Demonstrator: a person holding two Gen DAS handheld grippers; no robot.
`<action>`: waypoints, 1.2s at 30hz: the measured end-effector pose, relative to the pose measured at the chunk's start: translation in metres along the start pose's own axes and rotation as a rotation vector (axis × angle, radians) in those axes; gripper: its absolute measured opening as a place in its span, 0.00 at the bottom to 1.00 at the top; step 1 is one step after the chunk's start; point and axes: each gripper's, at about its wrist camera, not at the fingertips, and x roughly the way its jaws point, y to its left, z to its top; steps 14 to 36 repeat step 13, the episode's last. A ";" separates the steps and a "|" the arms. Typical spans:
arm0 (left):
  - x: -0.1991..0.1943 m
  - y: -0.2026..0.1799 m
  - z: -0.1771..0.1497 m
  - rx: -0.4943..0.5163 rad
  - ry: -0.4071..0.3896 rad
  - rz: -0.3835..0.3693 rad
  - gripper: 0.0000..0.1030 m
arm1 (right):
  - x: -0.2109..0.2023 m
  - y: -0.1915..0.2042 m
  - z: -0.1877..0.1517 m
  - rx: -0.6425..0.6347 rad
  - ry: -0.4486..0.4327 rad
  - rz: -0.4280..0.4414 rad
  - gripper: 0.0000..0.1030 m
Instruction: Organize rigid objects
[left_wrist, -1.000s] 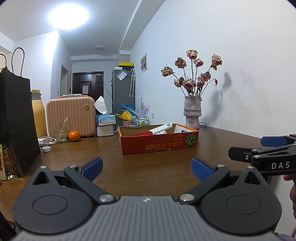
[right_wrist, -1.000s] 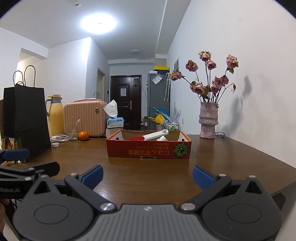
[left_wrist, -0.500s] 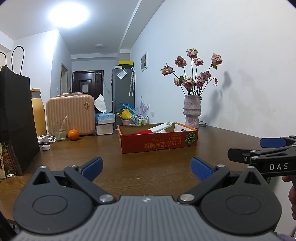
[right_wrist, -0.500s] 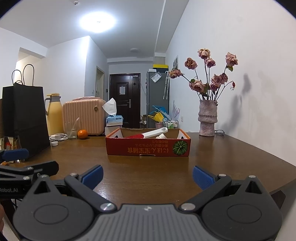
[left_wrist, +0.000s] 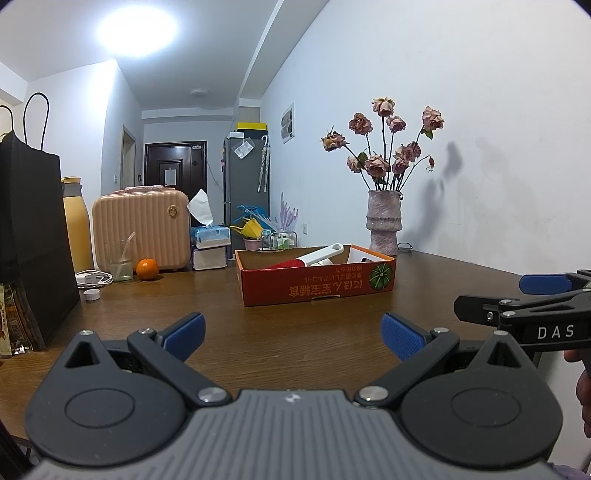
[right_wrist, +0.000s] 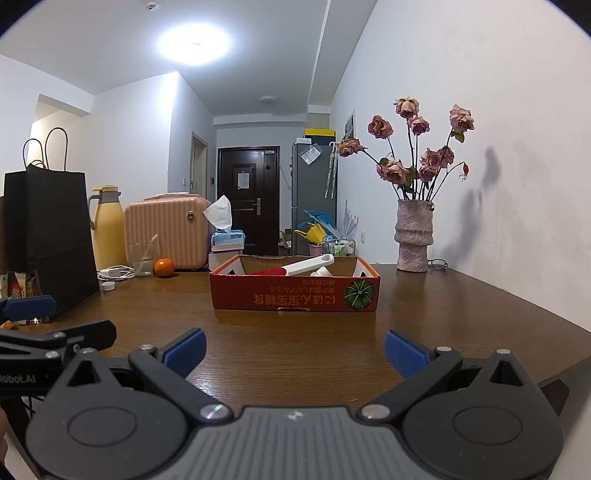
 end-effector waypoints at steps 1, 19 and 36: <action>0.000 0.000 0.000 0.000 0.000 0.000 1.00 | 0.000 0.000 0.000 0.000 0.000 0.000 1.00; -0.001 -0.001 -0.001 0.004 0.005 -0.011 1.00 | 0.000 0.000 -0.001 0.003 0.003 -0.001 1.00; -0.001 -0.001 -0.001 0.004 0.005 -0.011 1.00 | 0.000 0.000 -0.001 0.003 0.003 -0.001 1.00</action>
